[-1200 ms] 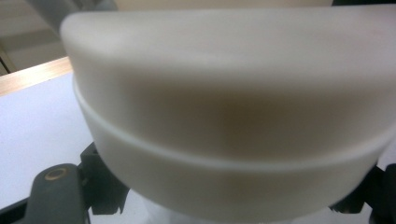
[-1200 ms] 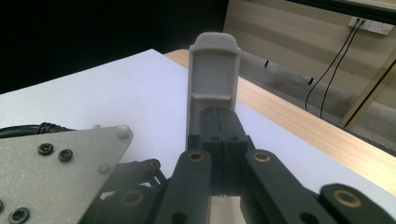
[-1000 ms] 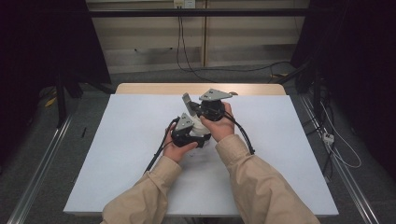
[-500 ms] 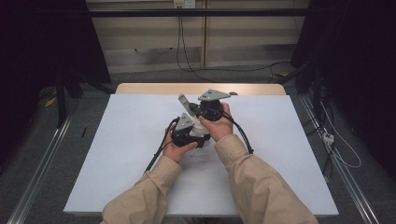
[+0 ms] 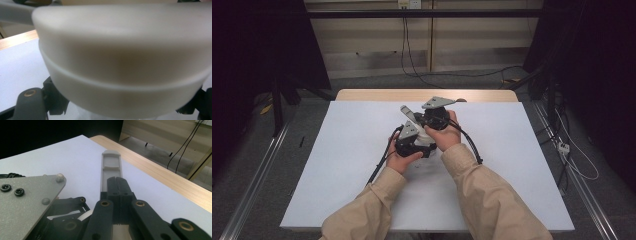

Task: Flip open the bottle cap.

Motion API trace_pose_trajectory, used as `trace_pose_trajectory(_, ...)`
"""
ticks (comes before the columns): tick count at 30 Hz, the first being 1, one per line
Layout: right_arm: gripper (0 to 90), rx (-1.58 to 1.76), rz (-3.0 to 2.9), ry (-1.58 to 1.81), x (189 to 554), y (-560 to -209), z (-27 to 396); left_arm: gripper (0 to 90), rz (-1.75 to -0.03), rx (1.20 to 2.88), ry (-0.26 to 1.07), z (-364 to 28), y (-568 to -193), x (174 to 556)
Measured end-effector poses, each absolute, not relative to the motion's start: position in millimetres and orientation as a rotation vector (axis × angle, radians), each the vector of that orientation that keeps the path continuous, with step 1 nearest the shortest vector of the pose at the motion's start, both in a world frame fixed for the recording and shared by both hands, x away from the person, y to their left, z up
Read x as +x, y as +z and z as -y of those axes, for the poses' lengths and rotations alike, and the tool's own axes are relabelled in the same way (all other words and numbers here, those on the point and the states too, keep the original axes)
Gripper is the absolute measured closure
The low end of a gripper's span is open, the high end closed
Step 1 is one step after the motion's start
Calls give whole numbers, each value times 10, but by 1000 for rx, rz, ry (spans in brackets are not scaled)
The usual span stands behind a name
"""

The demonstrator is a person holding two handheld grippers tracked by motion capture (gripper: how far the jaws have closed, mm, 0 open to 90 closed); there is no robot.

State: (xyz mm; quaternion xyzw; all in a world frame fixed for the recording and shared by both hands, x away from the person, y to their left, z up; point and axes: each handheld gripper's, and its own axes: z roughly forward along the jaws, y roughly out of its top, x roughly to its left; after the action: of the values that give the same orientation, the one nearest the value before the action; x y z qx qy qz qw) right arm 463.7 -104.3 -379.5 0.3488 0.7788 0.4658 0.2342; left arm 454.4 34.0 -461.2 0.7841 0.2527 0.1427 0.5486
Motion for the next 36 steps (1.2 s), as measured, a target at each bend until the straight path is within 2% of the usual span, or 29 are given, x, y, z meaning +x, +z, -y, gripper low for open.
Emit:
trace_pose_trajectory(5,885,950,-2120,1317,4619,-3809,1069,182,-591,1873,346,-350,-4597,4529)
trace_pose_trajectory(9,765,914,-2106,1348,4559,-3797,1110,93,-605,1885,351,-442,-4528,4534)
trace_pose_trajectory(15,585,933,-2084,1382,4409,-3756,1233,87,-603,1887,344,-627,-4433,4485)
trace_pose_trajectory(17,567,949,-2076,1383,4362,-3749,1288,87,-611,1889,337,-679,-4421,4458)
trace_pose_trajectory(20,469,969,-2058,1373,4292,-3759,1364,84,-610,1902,328,-722,-4422,4406)
trace_pose_trajectory(23,426,987,-2045,1383,4210,-3784,1443,82,-620,1908,327,-756,-4424,4355)
trace_pose_trajectory(25,363,1002,-2038,1391,4151,-3797,1494,82,-611,1923,330,-775,-4428,4321)
trace_pose_trajectory(36,237,1022,-2001,1381,3784,-3868,1843,82,-629,1922,344,-987,-4383,4116)
